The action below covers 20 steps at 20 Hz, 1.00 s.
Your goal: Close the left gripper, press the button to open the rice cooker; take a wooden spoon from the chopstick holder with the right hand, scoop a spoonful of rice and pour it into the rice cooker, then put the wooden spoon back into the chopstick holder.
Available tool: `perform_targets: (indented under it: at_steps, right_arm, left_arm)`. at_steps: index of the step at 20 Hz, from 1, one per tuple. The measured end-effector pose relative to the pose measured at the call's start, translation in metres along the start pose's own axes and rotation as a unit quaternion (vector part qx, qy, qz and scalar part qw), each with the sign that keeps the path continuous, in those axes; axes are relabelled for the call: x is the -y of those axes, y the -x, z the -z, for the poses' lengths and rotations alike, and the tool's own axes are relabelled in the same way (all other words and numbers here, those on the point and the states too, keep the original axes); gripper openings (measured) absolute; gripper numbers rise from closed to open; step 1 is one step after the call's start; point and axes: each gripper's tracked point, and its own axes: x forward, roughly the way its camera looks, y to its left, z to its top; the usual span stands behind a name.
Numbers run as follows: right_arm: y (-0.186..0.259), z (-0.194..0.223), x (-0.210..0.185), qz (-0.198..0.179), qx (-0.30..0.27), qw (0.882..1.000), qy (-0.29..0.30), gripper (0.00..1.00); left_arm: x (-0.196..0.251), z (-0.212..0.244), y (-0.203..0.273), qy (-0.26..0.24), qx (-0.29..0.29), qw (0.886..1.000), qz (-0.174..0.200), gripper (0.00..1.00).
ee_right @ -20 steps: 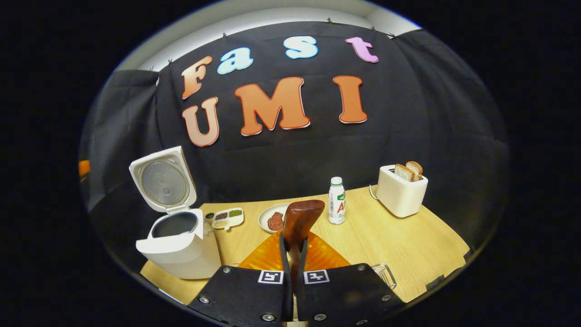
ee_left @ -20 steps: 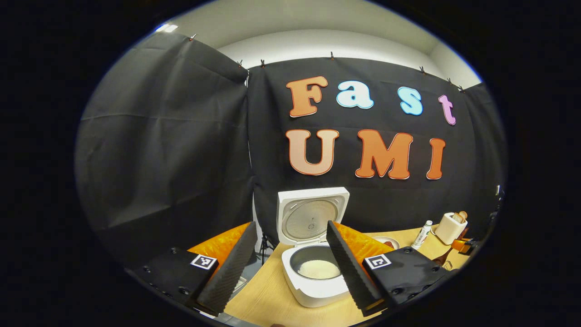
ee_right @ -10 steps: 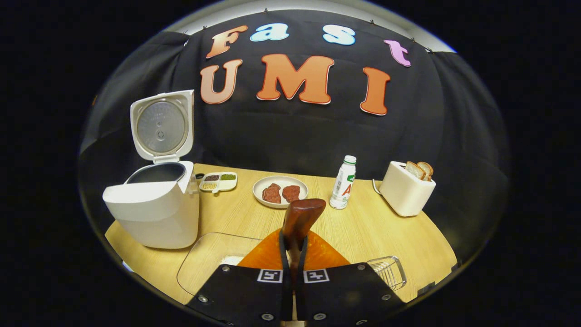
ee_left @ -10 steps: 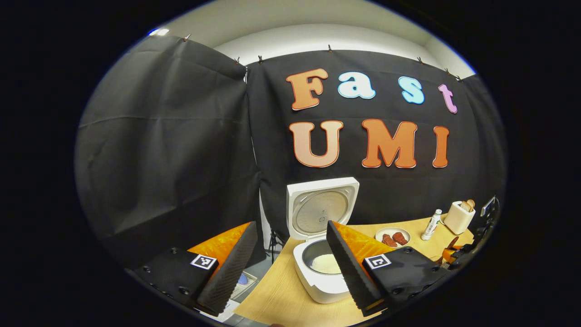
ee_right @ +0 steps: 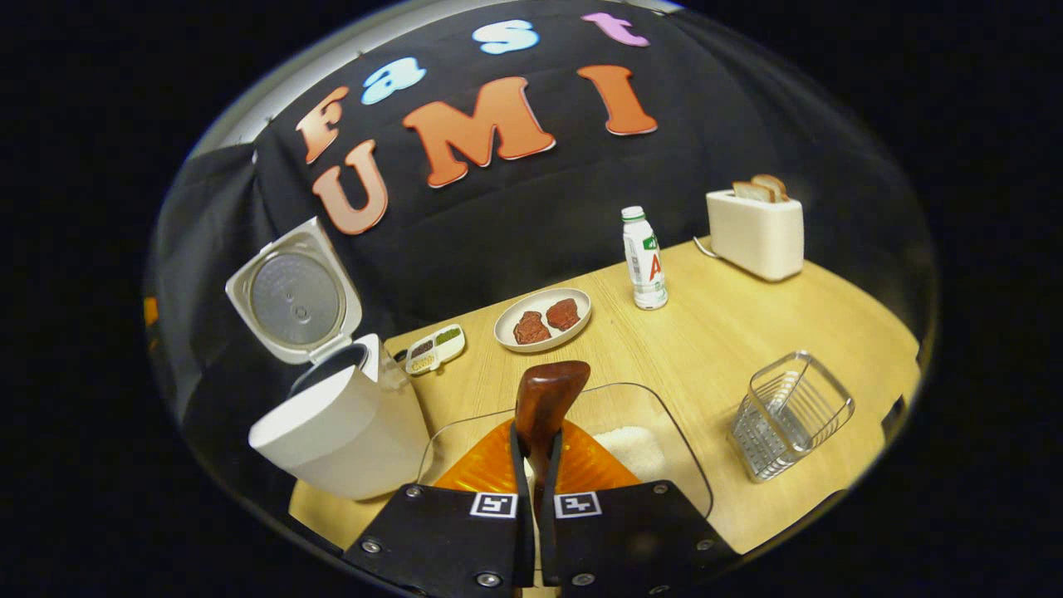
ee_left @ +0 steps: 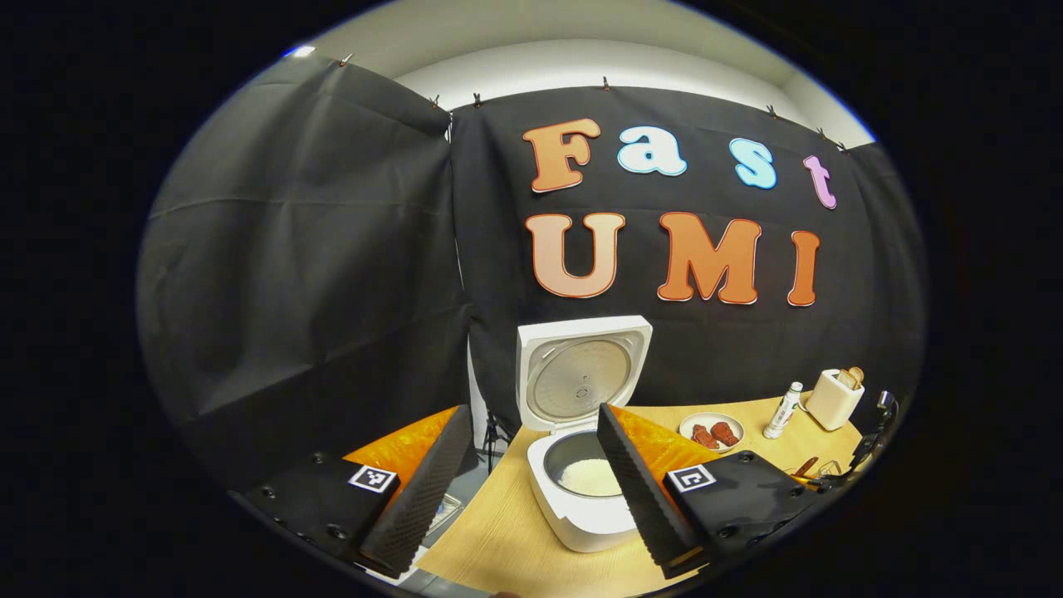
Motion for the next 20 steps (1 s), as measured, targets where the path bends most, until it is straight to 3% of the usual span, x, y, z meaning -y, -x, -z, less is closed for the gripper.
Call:
perform_targets:
  at_steps: [3,7,15,20]
  right_arm:
    - [-0.007,0.003,-0.004,-0.003,-0.016,0.997,-0.070,0.02]
    - [-0.018,0.009,0.000,-0.006,-0.036,0.982,-0.184,0.02]
    - [-0.009,0.014,0.022,-0.008,-0.059,0.953,-0.296,0.02]
    - [0.002,-0.015,0.032,-0.014,-0.041,0.942,-0.333,0.02]
  left_arm:
    - [0.004,-0.002,-0.001,0.002,0.002,1.000,0.004,1.00]
    - [0.012,-0.002,-0.004,0.005,0.002,1.000,0.010,1.00]
    - [0.022,-0.005,-0.003,0.007,0.003,1.000,0.018,1.00]
    - [0.026,-0.008,0.001,0.003,0.009,1.000,0.018,1.00]
